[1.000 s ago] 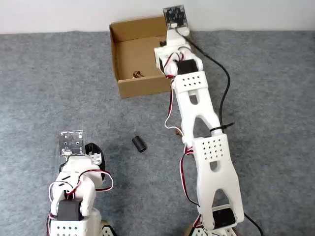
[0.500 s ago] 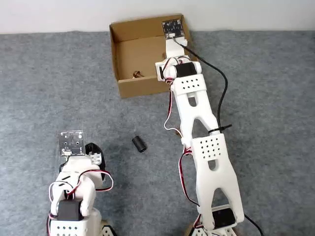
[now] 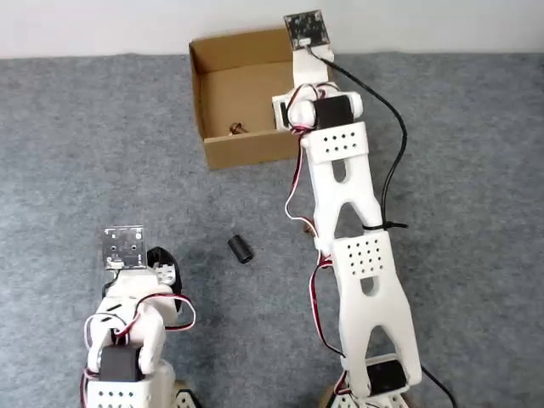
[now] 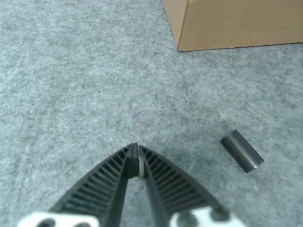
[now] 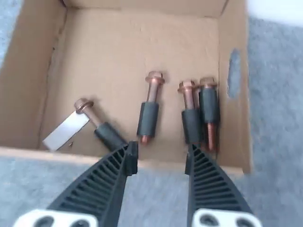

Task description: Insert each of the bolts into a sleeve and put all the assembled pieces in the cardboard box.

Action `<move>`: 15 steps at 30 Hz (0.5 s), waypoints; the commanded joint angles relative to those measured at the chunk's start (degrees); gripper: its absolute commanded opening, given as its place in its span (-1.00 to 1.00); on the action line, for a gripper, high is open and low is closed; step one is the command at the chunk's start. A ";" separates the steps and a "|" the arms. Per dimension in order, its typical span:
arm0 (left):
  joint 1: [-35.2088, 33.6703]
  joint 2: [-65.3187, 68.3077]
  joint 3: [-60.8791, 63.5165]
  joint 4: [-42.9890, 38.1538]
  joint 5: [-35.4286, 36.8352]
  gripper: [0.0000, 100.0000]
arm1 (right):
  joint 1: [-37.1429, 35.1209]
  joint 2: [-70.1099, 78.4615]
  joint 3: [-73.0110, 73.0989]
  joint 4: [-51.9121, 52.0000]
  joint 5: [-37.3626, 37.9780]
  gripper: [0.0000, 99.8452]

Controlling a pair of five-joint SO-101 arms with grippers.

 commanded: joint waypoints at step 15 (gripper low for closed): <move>-2.90 -0.09 -0.31 -0.79 0.09 -0.99 | -8.40 -16.57 2.64 15.34 -3.78 -0.69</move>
